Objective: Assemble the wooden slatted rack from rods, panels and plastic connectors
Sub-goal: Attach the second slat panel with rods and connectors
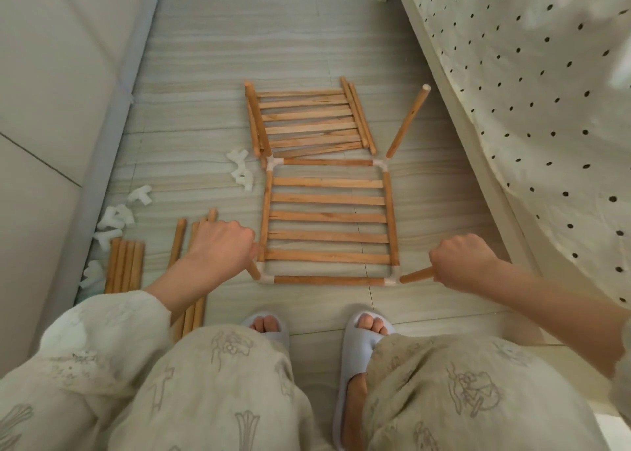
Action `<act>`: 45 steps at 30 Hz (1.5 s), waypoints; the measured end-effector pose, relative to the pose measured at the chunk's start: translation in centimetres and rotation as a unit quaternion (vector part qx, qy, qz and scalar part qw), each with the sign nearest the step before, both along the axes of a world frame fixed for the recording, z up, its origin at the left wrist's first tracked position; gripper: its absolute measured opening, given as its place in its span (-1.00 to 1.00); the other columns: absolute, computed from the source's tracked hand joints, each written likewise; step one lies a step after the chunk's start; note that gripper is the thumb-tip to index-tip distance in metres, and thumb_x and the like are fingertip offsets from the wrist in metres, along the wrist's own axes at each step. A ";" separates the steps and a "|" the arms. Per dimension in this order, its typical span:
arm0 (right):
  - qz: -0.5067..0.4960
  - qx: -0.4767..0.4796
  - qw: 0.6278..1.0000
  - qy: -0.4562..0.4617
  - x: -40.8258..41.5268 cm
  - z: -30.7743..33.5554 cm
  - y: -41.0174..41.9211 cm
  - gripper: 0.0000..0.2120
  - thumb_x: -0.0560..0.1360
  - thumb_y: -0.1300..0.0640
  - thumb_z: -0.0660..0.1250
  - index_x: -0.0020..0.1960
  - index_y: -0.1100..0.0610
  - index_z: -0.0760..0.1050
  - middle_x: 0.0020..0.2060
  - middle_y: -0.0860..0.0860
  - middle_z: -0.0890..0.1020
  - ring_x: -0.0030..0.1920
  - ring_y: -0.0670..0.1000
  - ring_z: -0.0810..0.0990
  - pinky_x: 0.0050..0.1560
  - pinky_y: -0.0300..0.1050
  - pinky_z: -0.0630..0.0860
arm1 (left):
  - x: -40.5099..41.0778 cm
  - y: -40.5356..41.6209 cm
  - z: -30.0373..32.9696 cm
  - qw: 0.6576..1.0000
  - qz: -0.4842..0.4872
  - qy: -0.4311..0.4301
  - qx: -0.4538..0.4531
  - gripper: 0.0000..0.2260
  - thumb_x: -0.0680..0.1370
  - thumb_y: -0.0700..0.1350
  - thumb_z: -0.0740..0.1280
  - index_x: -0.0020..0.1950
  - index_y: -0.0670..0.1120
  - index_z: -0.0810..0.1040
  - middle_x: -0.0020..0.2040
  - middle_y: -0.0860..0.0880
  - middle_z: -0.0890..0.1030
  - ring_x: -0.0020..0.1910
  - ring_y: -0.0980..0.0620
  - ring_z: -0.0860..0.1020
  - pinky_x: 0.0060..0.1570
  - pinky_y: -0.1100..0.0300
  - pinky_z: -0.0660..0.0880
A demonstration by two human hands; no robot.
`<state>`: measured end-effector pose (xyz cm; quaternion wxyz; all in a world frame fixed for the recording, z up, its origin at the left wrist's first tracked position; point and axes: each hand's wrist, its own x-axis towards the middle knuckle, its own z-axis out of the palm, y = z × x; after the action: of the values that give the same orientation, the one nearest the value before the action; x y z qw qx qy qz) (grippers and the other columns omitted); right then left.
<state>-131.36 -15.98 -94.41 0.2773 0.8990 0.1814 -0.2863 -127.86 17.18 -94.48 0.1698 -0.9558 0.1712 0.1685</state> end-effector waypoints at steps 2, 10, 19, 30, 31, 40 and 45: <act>-0.012 0.004 1.000 0.006 -0.2 0.4 0.1 -0.69 0.56 -0.10 0.21 0.19 0.07 0.47 0.08 -0.01 0.58 0.09 0.03 0.57 -0.07 -0.15 0.43 | 0.1 0.1 0.5 1.000 0.013 -0.004 -0.008 -0.71 0.63 0.02 0.08 -0.02 -0.07 0.54 -0.03 -0.06 0.60 -0.01 -0.09 0.57 -0.16 0.15 0.34; 0.006 0.013 1.000 0.016 -1.2 0.4 0.7 -0.70 0.57 -0.07 0.19 0.19 0.09 0.45 0.08 0.00 0.57 0.09 0.04 0.55 -0.05 -0.15 0.41 | -0.4 0.2 -0.8 0.997 0.068 -0.029 -0.031 -0.74 0.62 -0.02 0.09 -0.10 -0.08 0.51 -0.04 -0.09 0.59 -0.03 -0.11 0.54 -0.10 0.10 0.31; -0.020 0.019 1.000 0.011 -2.4 -1.0 0.8 -0.72 0.60 -0.02 0.18 0.23 0.10 0.43 0.12 0.03 0.54 0.12 0.06 0.54 -0.07 -0.14 0.38 | -1.7 -0.4 -1.7 0.985 0.154 -0.032 -0.068 -0.78 0.61 -0.11 0.13 -0.05 -0.14 0.54 0.06 -0.16 0.58 0.08 -0.16 0.53 0.08 0.05 0.38; -0.058 0.016 0.998 -0.021 -0.6 0.5 0.3 -0.49 0.50 -0.30 0.15 0.10 0.12 0.51 0.01 0.00 0.59 0.05 0.04 0.58 -0.11 -0.15 0.41 | -0.4 0.0 -1.2 0.979 0.150 -0.040 -0.131 -0.67 0.62 0.09 0.08 0.14 -0.08 0.51 0.00 -0.13 0.61 0.03 -0.16 0.54 -0.12 0.08 0.42; -0.060 0.014 0.997 -0.034 -0.3 0.6 0.4 -0.55 0.53 -0.25 0.17 0.13 0.10 0.50 0.04 0.00 0.59 0.08 0.05 0.58 -0.10 -0.15 0.40 | -0.3 0.1 -0.9 0.973 0.163 -0.035 -0.160 -0.66 0.62 0.11 0.08 0.20 -0.08 0.46 0.01 -0.14 0.61 0.05 -0.17 0.54 -0.12 0.07 0.43; -0.266 0.148 0.935 -0.180 0.4 -0.1 -1.0 -0.72 0.55 0.11 0.26 0.22 0.18 0.44 0.13 0.15 0.44 0.09 0.20 0.53 -0.05 -0.03 0.45 | -2.4 1.8 -1.6 0.884 0.195 0.033 -0.423 -0.91 0.57 -0.11 0.29 0.01 -0.11 0.47 -0.17 0.02 0.59 -0.13 0.01 0.58 -0.03 0.17 0.40; -0.228 0.176 0.930 -0.227 0.8 -0.4 1.0 -0.70 0.57 0.08 0.18 0.25 0.13 0.47 0.19 0.14 0.49 0.24 0.16 0.43 0.36 0.03 0.17 | -2.8 1.4 -2.5 0.852 0.199 0.079 -0.477 -0.91 0.56 -0.14 0.30 0.04 -0.07 0.44 -0.12 0.05 0.56 0.02 0.00 0.56 0.09 0.02 0.48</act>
<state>-130.53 -15.02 -94.80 0.0754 0.9916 -0.0491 -0.0932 -130.70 18.56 -96.99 -0.3582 -0.9164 0.0499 0.1714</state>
